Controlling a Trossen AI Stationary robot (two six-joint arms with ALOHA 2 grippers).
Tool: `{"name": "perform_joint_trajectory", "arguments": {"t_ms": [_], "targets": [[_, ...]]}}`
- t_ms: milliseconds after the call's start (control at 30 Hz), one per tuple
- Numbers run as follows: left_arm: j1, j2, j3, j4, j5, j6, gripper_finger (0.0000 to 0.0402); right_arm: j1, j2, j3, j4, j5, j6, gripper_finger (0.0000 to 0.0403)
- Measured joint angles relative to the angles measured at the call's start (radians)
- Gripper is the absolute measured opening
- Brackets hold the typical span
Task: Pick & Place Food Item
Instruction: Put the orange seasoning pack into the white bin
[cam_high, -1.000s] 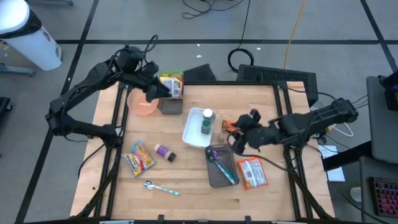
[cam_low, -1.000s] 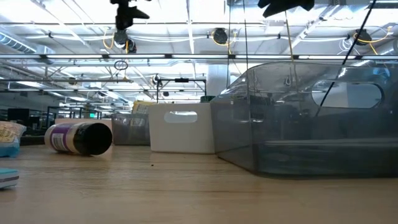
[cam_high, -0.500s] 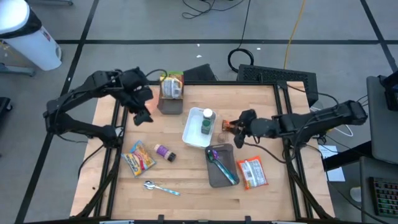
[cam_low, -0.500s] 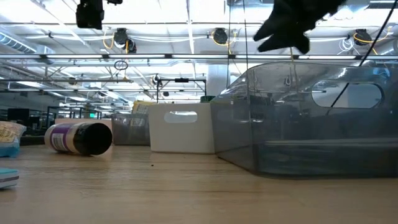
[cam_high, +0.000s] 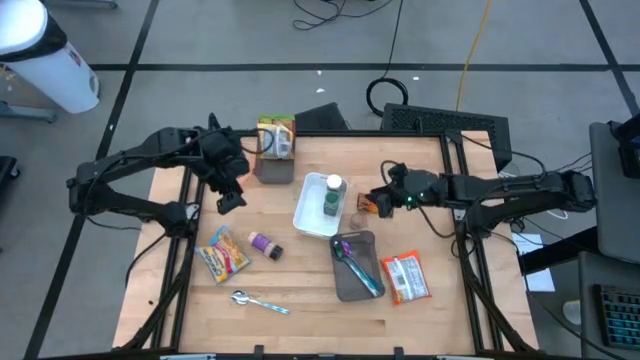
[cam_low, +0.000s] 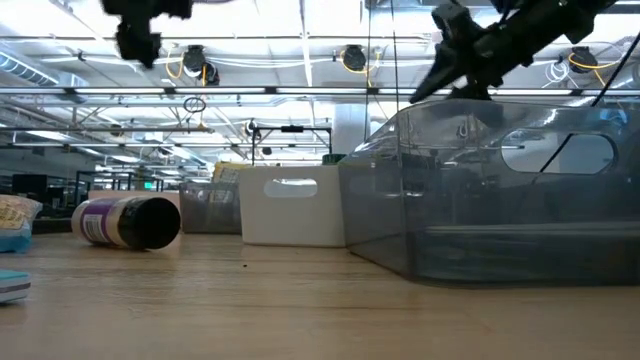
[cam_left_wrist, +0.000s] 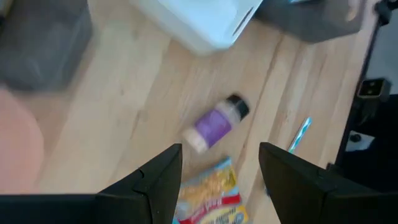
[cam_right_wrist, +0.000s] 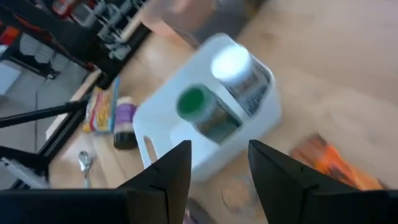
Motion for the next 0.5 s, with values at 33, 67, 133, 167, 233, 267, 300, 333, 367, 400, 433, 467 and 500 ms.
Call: {"name": "perform_joint_trajectory", "arguments": {"t_ms": [33, 67, 133, 167, 233, 267, 300, 333, 367, 400, 433, 467, 500], "targets": [[0.005, -0.019, -0.038, 0.011, 0.007, -0.010, 0.0218, -0.019, -0.015, 0.000, -0.030, -0.038, 0.014, 0.0151], [0.009, -0.038, -0.082, 0.026, 0.018, -0.022, 0.0218, -0.034, -0.029, 0.000, -0.058, -0.061, 0.021, 0.0151], [0.014, -0.071, -0.165, 0.100, 0.043, -0.053, 0.0218, -0.060, -0.063, 0.000, -0.134, -0.091, 0.039, 0.0151], [0.015, -0.092, -0.211, 0.137, 0.051, -0.078, 0.0218, -0.068, -0.081, 0.000, -0.187, -0.091, 0.049, 0.0151], [0.015, -0.130, -0.291, 0.200, 0.052, -0.128, 0.0218, -0.085, -0.112, 0.000, -0.287, -0.090, 0.082, 0.0150], [0.013, -0.149, -0.329, 0.224, 0.055, -0.156, 0.0218, -0.093, -0.127, 0.000, -0.338, -0.091, 0.101, 0.0151], [0.011, -0.164, -0.360, 0.252, 0.059, -0.182, 0.0218, -0.099, -0.140, 0.000, -0.386, -0.091, 0.121, 0.0151], [0.008, -0.175, -0.390, 0.282, 0.067, -0.206, 0.0218, -0.102, -0.150, 0.000, -0.422, -0.091, 0.141, 0.0151], [0.006, -0.184, -0.416, 0.307, 0.074, -0.229, 0.0218, -0.102, -0.157, 0.000, -0.451, -0.091, 0.163, 0.0151], [0.002, -0.192, -0.441, 0.333, 0.081, -0.249, 0.0218, -0.102, -0.159, 0.000, -0.483, -0.091, 0.184, 0.0151], [-0.002, -0.198, -0.461, 0.356, 0.088, -0.269, 0.0218, -0.102, -0.159, 0.000, -0.511, -0.092, 0.204, 0.0151], [-0.006, -0.202, -0.478, 0.389, 0.097, -0.283, 0.0218, -0.102, -0.157, 0.000, -0.532, -0.096, 0.223, 0.0151], [-0.009, -0.205, -0.492, 0.427, 0.101, -0.293, 0.0218, -0.102, -0.151, 0.000, -0.543, -0.107, 0.239, 0.0151]]}}
